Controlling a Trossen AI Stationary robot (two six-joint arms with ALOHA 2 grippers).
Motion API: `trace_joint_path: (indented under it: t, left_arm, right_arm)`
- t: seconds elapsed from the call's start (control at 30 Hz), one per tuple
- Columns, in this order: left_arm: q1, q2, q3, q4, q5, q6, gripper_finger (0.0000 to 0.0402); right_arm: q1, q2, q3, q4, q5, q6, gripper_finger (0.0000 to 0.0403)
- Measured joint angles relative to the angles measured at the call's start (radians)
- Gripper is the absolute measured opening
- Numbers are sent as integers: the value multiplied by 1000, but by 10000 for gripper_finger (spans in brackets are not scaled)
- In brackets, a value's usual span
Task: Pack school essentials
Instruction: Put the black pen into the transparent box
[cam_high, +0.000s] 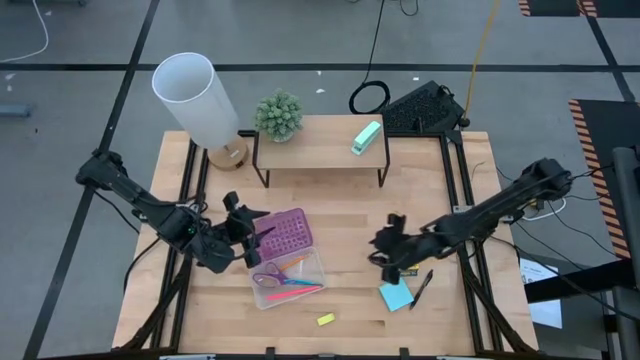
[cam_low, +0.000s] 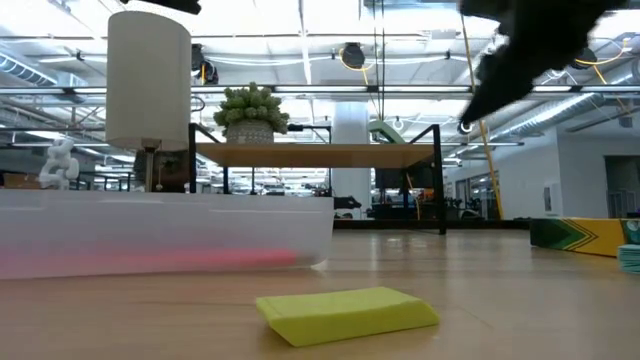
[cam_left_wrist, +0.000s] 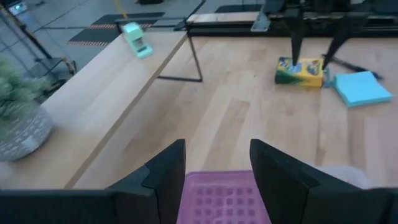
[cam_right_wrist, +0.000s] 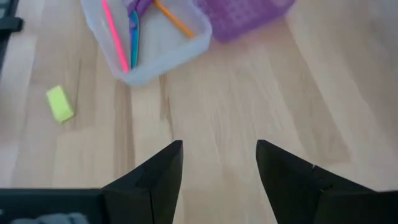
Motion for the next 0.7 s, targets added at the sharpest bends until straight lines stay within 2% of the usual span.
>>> trace_joint_path:
  t: [0.23,0.4,0.7]
  left_arm:
    - [60,91,0,198,118,174,184]
    - [129,156,0,349,271,271,184]
    - [245,269,0,426,475,353,184]
  right_arm:
    - [80,-79,-116,11,14,70,196]
    - [103,-78,-157,13,51,70,196]
    - [107,-78,-192,0,-24,2,196]
